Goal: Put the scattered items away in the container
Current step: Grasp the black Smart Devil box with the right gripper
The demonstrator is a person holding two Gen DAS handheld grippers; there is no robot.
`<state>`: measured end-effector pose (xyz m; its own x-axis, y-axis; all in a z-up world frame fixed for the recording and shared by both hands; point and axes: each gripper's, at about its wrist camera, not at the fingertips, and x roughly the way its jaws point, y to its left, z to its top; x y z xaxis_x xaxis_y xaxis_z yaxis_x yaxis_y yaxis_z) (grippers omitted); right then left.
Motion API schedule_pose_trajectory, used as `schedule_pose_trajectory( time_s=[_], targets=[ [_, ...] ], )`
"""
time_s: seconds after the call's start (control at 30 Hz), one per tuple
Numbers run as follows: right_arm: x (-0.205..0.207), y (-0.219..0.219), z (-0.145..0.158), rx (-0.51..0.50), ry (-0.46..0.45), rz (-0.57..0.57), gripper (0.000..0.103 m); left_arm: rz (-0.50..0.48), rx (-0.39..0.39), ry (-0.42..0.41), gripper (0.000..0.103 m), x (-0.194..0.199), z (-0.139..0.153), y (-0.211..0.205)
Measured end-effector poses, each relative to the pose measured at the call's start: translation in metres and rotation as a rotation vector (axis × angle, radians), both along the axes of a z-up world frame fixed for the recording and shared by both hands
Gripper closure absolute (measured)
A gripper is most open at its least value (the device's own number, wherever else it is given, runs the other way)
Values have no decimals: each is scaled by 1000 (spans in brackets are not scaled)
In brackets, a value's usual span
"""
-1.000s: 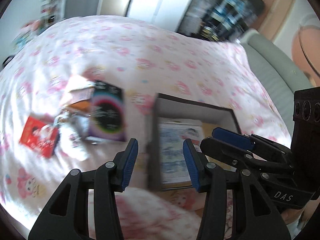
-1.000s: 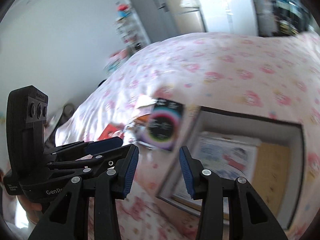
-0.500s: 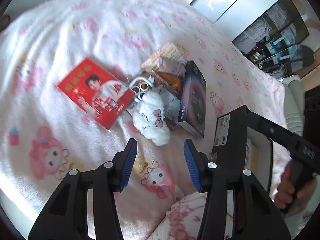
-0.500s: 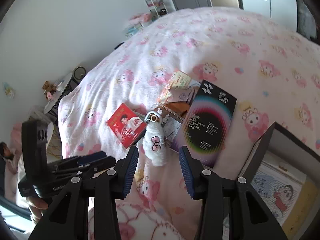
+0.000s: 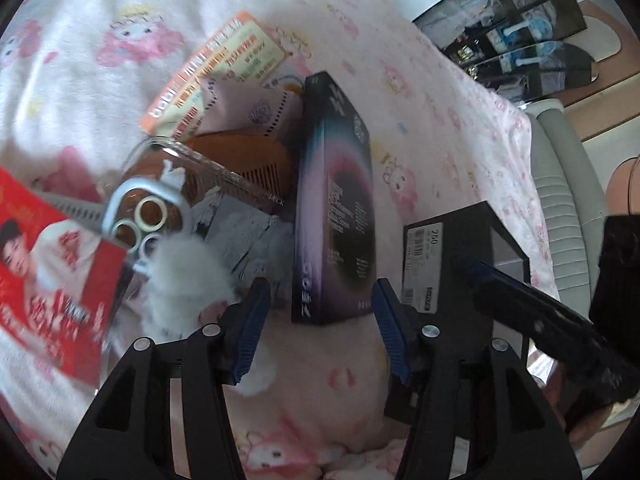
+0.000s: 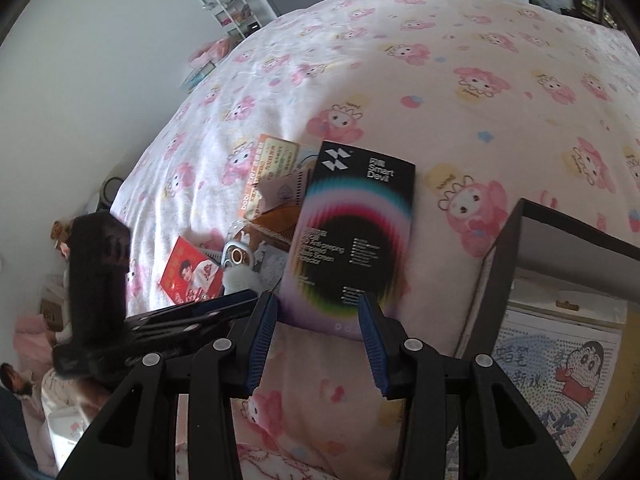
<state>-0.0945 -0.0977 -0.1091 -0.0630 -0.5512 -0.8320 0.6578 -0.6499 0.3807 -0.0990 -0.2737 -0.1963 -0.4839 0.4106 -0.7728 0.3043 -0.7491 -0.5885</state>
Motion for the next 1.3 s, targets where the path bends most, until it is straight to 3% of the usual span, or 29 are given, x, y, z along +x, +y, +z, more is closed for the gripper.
schedule_pose_trajectory(
  time_s=[0.03,0.1,0.23,0.37,0.5,0.63,0.77,0.83,1.0,1.07,1.17,1.3],
  targets=[
    [-2,1,-2,1,-10,0,65,-4,10,-12,51,-6,-5,1],
    [-5,1,-6,6,-32,5,65,-14,22,-25,76,-16,-12,4],
    [-9,-2,-9,6,-47,9,65,-1,38,15,79,-9,-11,5],
    [-11,-10,-9,-10,-67,30,65,51,37,48,80,21,-3,-3],
    [-8,-23,-14,10,-93,124,65,137,101,54,79,77,-6,-12],
    [-3,-37,-26,43,-108,172,65,179,23,-10,76,104,-15,-16],
    [2,-50,-42,53,-194,253,65,187,66,10,61,98,-23,-28],
    [3,-51,-49,78,-206,260,65,183,17,13,61,89,-21,-28],
    [4,-52,-67,210,-160,230,64,143,8,8,61,66,-23,-21],
    [5,-54,-79,218,-204,245,57,148,-5,1,67,61,-24,-15],
    [7,-59,-93,206,-271,242,53,158,-10,8,71,63,-20,-11],
    [5,-61,-74,72,-204,229,53,156,37,32,71,66,-20,-12]
  ],
)
